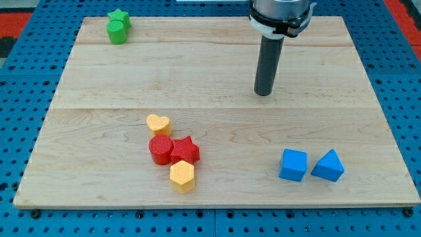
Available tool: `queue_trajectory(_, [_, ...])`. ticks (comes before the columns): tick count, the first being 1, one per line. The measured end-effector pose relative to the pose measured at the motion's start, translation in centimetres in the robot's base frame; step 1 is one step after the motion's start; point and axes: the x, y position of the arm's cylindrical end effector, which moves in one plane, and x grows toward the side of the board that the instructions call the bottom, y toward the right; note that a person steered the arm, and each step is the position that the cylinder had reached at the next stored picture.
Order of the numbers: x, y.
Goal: Place your arm horizontally to the yellow heart
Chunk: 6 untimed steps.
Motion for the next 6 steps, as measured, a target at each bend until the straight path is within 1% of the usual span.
queue_trajectory(2, [0.0, 0.6])
queue_trajectory(3, [0.2, 2.0])
queue_trajectory(5, [4.3, 1.9])
queue_trajectory(6, [4.6, 1.0])
